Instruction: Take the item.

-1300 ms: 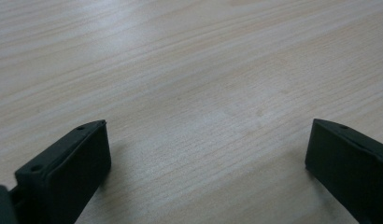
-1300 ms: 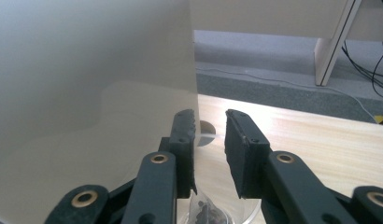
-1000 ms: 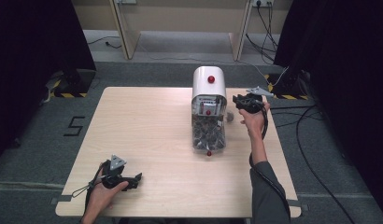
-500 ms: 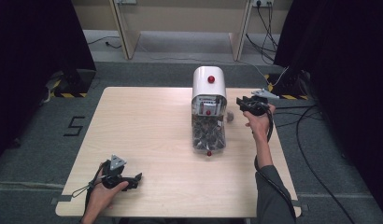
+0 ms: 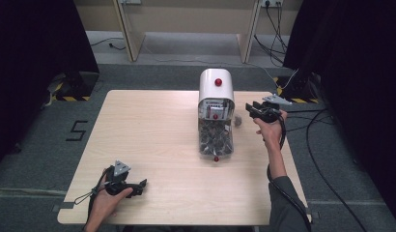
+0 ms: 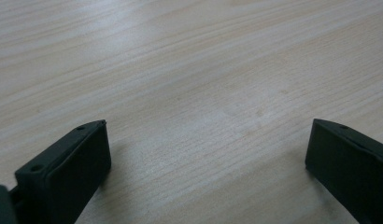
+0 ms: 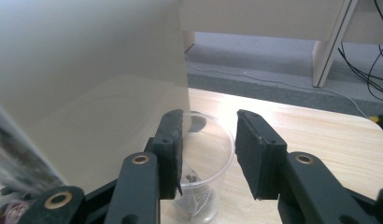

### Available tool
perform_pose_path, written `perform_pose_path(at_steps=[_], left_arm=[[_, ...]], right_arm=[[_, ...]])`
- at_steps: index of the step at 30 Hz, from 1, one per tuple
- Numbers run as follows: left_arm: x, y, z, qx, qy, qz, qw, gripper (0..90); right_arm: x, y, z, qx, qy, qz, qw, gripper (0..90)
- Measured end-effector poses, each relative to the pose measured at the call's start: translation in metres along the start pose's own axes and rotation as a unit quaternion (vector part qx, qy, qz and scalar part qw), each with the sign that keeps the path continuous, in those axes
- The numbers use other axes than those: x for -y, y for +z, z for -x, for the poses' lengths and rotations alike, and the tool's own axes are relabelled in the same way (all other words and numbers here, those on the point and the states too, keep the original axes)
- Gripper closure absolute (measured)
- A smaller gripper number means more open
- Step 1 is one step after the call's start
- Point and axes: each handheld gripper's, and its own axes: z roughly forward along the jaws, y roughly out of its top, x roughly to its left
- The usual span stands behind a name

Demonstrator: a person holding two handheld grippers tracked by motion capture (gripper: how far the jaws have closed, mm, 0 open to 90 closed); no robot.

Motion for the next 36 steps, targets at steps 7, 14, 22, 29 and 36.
perform_pose_path(at_steps=[7, 14, 22, 29, 36], left_arm=[[0.000, 0.000, 0.000, 0.000, 0.000, 0.000, 1.0000, 0.0], [0.000, 0.000, 0.000, 0.000, 0.000, 0.000, 1.0000, 0.0], [0.000, 0.000, 0.000, -0.001, 0.001, 0.001, 1.0000, 0.0], [0.000, 0.000, 0.000, 0.000, 0.000, 0.001, 1.0000, 0.0], [0.000, 0.000, 0.000, 0.000, 0.000, 0.001, 1.0000, 0.0]], right_arm=[[-0.001, -0.011, -0.003, -0.007, -0.013, 0.002, 0.9999, 59.2], [0.003, -0.018, -0.007, -0.010, -0.015, 0.001, 0.9998, 54.2], [0.011, -0.027, -0.010, -0.017, -0.028, -0.009, 0.9994, 49.9], [0.016, -0.041, -0.017, -0.020, -0.035, 0.005, 0.9992, 48.4], [0.024, -0.052, -0.027, -0.021, -0.047, 0.003, 0.9987, 47.5]])
